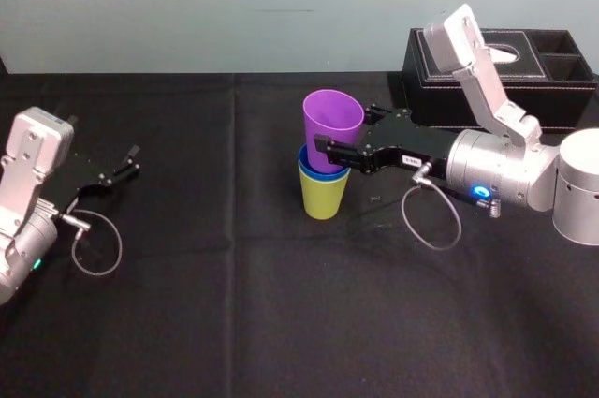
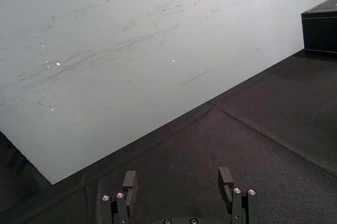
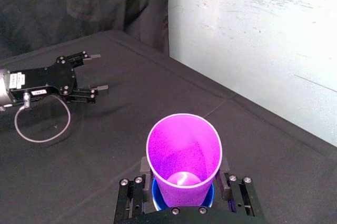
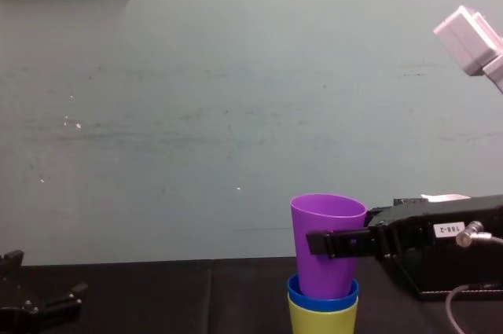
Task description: Stack the three plastic cups sequentially using one hand.
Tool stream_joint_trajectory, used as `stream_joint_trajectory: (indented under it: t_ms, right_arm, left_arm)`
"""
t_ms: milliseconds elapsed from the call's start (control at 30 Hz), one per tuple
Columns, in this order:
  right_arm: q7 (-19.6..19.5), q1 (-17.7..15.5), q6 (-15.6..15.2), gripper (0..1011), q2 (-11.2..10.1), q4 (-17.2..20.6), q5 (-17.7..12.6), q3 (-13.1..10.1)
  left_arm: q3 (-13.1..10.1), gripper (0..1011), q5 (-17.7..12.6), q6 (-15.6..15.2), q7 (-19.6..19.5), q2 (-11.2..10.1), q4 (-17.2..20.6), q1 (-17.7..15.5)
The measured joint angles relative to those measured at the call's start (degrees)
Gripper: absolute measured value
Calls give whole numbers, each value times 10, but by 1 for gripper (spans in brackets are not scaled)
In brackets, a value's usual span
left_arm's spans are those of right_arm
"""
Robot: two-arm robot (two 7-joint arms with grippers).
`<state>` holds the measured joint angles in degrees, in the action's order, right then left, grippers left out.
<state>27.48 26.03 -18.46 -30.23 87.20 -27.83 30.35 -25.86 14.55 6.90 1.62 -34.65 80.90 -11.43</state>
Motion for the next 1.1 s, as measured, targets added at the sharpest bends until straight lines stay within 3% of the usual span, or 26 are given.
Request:
stream_joint_trajectory:
  t_ms: [733, 1100]
  right_arm:
    - [2, 4, 7, 728, 8, -19, 9, 5]
    - [2, 4, 6, 990, 8, -18, 9, 4]
  left_arm:
    - [0, 1011, 0, 0, 0, 0, 0, 0]
    - [0, 1011, 0, 0, 0, 0, 0, 0]
